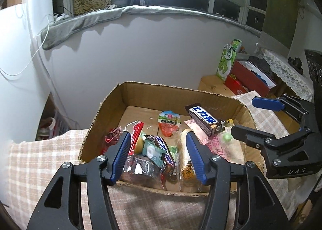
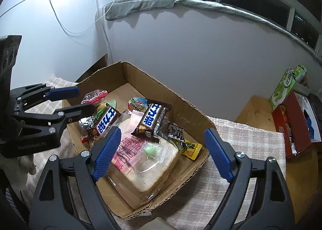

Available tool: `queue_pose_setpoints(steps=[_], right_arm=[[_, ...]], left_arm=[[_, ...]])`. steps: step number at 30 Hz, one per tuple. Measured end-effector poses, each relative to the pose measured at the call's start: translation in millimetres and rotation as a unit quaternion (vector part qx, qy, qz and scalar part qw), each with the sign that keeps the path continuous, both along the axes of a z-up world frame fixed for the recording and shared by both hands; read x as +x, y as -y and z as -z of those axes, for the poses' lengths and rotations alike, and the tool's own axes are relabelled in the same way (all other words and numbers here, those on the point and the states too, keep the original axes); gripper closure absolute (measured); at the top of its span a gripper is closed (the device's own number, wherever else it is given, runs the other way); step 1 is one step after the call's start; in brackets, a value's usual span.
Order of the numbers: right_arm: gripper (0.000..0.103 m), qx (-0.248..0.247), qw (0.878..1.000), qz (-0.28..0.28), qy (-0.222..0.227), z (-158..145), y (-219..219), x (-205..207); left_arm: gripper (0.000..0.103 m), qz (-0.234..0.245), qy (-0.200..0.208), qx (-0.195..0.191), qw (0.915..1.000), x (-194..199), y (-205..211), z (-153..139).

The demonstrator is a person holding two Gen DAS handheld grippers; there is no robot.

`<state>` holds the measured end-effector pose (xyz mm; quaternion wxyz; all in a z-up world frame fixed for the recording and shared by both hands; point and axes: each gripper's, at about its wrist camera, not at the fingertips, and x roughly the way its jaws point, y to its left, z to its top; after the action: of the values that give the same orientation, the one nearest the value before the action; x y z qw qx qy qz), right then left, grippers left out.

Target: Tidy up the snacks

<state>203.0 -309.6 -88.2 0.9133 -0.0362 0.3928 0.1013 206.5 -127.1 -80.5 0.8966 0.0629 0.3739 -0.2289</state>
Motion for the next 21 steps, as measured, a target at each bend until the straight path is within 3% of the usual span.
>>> queue_pose_setpoints(steps=[21], right_arm=[[0.016, 0.002, 1.000, 0.000, 0.007, -13, -14, -35]], left_arm=[[0.047, -0.006, 0.015, -0.020, 0.9997, -34, -17, -19]])
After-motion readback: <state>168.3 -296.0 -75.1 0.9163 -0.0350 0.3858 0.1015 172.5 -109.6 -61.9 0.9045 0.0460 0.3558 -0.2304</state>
